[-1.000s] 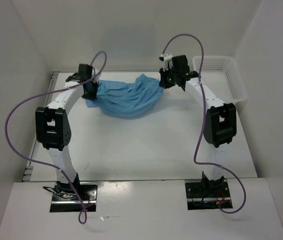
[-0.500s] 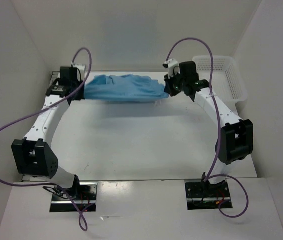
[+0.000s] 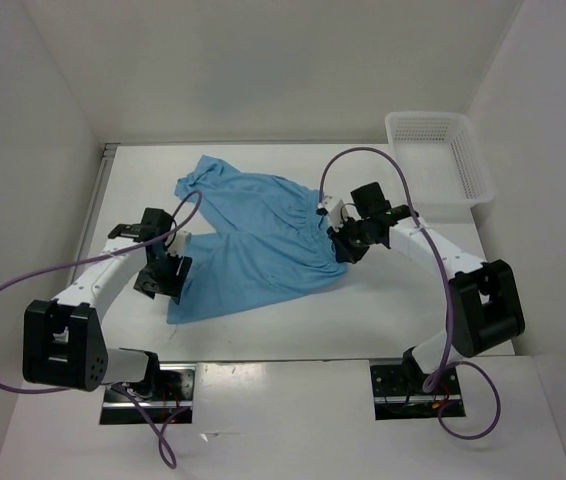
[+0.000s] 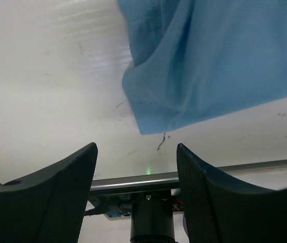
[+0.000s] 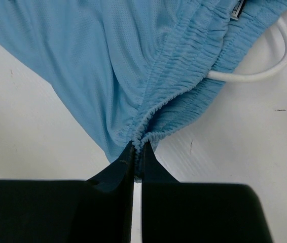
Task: Fold and stack the shorts
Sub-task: Flatten the shorts out
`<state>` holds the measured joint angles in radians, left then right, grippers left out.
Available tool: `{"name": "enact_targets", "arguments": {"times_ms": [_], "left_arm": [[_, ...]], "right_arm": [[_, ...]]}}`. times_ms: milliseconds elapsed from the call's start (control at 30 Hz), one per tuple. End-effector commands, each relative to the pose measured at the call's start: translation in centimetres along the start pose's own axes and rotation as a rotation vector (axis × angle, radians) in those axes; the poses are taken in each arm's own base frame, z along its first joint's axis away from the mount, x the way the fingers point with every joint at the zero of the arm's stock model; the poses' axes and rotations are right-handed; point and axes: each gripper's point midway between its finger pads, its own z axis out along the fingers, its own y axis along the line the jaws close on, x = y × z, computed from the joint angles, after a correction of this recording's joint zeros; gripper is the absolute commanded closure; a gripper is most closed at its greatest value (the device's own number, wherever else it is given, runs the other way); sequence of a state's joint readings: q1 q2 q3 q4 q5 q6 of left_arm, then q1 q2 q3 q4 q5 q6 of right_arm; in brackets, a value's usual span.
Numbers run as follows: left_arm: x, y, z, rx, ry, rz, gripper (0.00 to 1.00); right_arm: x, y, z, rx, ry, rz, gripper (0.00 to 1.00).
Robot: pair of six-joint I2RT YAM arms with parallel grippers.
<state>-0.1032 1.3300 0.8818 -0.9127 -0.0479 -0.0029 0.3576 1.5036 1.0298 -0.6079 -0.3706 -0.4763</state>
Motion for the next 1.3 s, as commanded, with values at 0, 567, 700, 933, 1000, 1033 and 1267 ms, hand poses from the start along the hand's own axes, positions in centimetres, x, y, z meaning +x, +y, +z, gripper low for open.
{"name": "enact_targets", "arguments": {"times_ms": [0, 567, 700, 933, 1000, 1033, 1267], "left_arm": [[-0.3, -1.3, -1.6, 0.076, -0.018, 0.001, 0.29], [-20.1, 1.4, 3.3, 0.066, -0.347, -0.028, 0.26], [-19.8, 2.6, 5.7, -0.003, -0.302, -0.041, 0.28], [-18.1, 2.2, 7.9, 0.015, -0.226, -0.040, 0.65], [-18.3, 2.5, 8.2, -0.001, -0.234, -0.041, 0.89], [-18.9, 3.1, 8.3, -0.035, -0.244, -0.046, 0.94], [-23.8, 6.9, 6.0, -0.158, -0.392, -0.098, 0.91]], "right_arm": [[0.2, 0.1, -1.1, 0.019, -0.011, -0.058, 1.00], [1.3, -0.1, -0.2, 0.019, 0.010, -0.097, 1.00], [1.5, -0.4, 0.2, 0.024, 0.021, -0.094, 1.00], [2.2, -0.4, 0.8, 0.004, 0.058, -0.100, 1.00], [2.7, -0.5, 1.0, 0.002, 0.079, -0.108, 1.00], [3.5, -0.2, 1.0, -0.010, 0.100, -0.115, 1.00], [5.7, 1.6, 0.6, -0.097, 0.162, -0.143, 1.00]]}}
